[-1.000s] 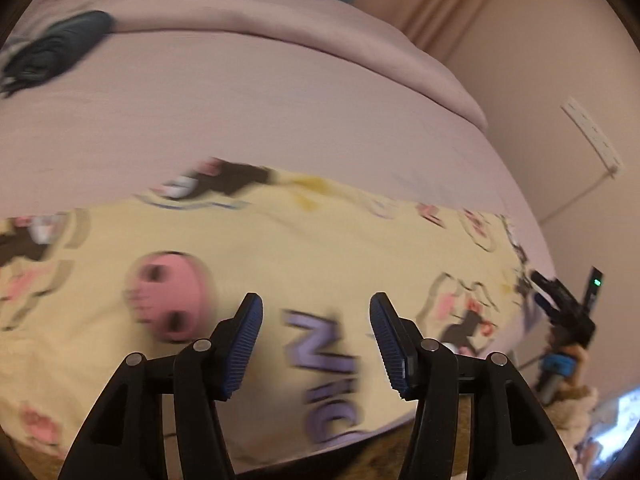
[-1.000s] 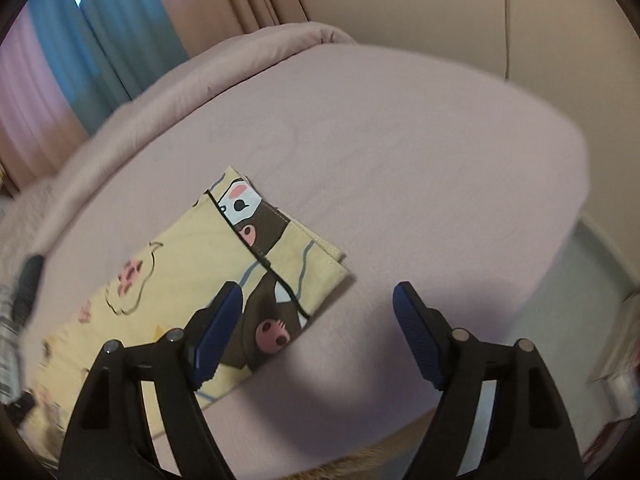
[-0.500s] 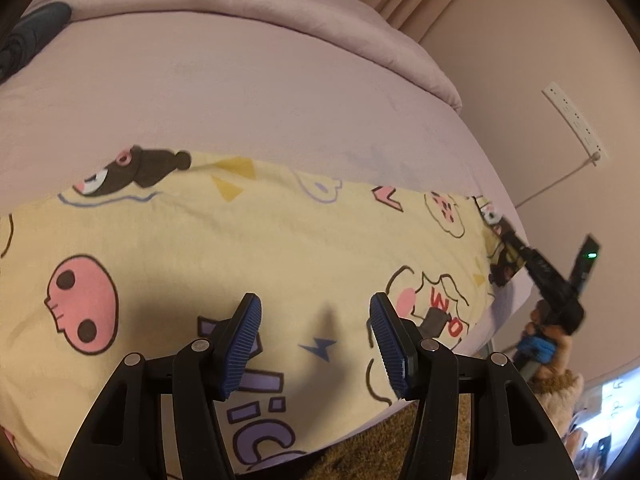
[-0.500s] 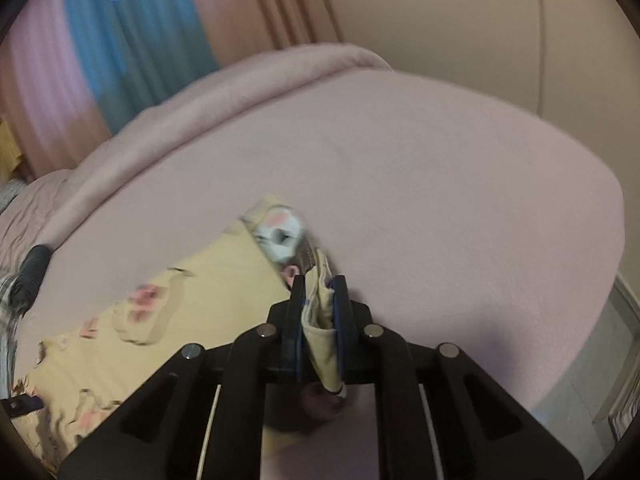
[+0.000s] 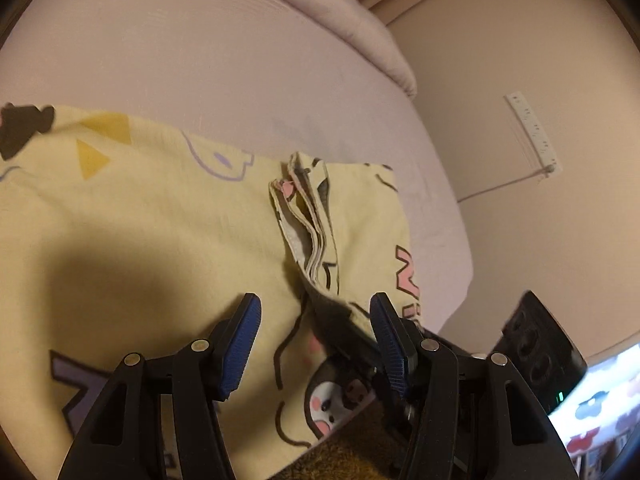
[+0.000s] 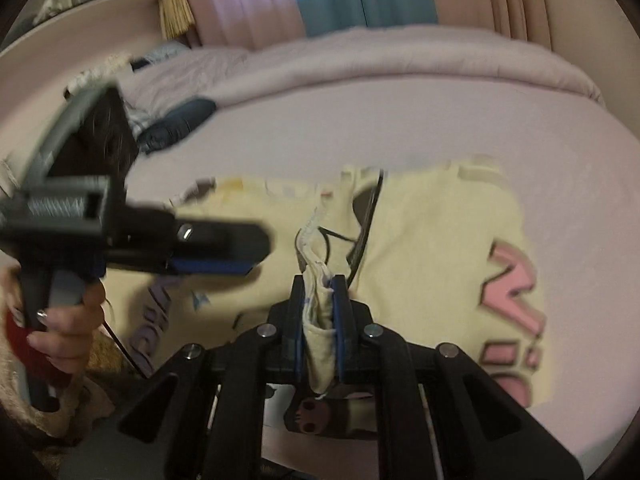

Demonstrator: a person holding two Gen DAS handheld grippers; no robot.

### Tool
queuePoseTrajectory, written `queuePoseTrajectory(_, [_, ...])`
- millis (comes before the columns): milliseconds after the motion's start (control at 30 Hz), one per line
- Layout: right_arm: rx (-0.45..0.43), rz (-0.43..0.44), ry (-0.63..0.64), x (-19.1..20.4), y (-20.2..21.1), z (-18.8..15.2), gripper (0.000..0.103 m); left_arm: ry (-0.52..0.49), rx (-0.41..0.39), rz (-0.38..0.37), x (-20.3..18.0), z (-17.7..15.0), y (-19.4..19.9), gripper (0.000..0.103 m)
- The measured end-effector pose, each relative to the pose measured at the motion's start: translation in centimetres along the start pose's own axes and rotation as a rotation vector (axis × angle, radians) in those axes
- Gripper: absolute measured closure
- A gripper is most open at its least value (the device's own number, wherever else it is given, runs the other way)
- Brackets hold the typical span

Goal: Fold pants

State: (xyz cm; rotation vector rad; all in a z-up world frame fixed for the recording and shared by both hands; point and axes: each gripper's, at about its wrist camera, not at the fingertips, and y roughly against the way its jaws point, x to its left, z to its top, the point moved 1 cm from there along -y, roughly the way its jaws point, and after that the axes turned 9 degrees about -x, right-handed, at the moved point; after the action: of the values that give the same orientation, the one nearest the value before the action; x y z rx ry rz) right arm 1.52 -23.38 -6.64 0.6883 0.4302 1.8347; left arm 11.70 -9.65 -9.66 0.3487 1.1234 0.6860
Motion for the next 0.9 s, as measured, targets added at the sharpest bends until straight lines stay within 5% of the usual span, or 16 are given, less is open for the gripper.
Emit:
queuePoseTrajectory(100, [-0.031,0.002,0.019,0.3,0.7,0.8,0.09,-0.014,0.013,-0.049,-1.0,0.7,-0.7,0.048])
queuePoseTrajectory(233, [-0.061,0.07,0.029,0.9,2.6,1.2,0.09,0.007,-0.023,-0.018,-2.1,2.4,-1.8,0.048])
queuePoseTrajectory(333, [-0.049,0.063,0.051,1.6,3.1,1.5,0.09,-0.001,-0.05,0.054,-2.2,3.1,-1.6,0.098])
queuePoseTrajectory(600, [-0.068,0.176,0.077,6.4,2.0,2.7,0.09,-0.148,-0.189,0.205,-2.0,2.4,5.9,0.098])
queuePoseTrajectory(700, [-0.029,0.231,0.08,8.5,0.2,2.4,0.09,-0.144,-0.171,0.276,0.4,2.2,6.8,0.098])
queuePoseTrajectory(900, [0.076,0.201,0.109,11.2,-3.8,0.6,0.087,-0.082,-0.112,0.347,4.5,1.2,5.9,0.098])
